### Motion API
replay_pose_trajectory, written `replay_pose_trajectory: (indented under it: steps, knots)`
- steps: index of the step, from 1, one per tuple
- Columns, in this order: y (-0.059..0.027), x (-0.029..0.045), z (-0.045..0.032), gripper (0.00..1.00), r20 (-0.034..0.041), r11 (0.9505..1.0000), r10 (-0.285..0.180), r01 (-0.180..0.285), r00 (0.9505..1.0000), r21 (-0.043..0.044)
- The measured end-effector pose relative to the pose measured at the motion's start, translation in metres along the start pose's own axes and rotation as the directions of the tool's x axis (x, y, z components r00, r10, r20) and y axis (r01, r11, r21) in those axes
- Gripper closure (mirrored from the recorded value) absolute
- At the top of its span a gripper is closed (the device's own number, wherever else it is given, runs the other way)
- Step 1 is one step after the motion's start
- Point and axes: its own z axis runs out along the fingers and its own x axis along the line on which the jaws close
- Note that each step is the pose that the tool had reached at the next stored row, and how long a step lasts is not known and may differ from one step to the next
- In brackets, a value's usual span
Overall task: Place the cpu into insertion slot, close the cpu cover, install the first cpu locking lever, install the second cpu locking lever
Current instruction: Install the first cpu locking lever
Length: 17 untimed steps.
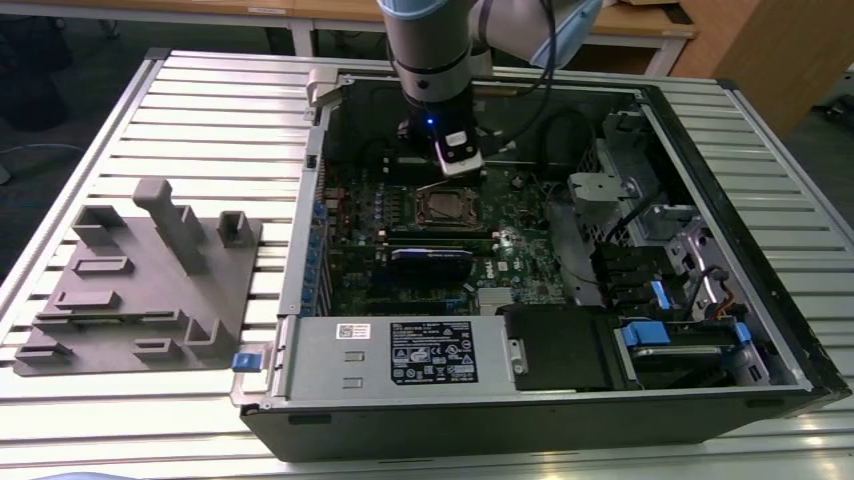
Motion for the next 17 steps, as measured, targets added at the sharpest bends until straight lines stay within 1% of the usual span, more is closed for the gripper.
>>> replay_pose_trajectory:
  steps: [4, 7, 9, 13, 17]
  knots:
    - [-0.0009, 0.0011, 0.0022, 0.89, 0.0013, 1.0, -0.001, 0.001, 1.0, -0.0002]
    - [-0.001, 0.0012, 0.0022, 0.89, 0.0013, 1.0, 0.0, 0.0, 1.0, 0.0002]
    - [-0.0017, 0.0016, 0.005, 0.89, 0.0013, 1.0, 0.0, 0.0, 1.0, -0.0001]
    - [-0.0019, 0.0017, 0.0058, 0.89, 0.0015, 1.0, 0.0, 0.0, 1.0, -0.0003]
    - [-0.0024, 0.0019, 0.0075, 0.89, 0.0022, 1.0, -0.001, 0.001, 1.0, 0.0024]
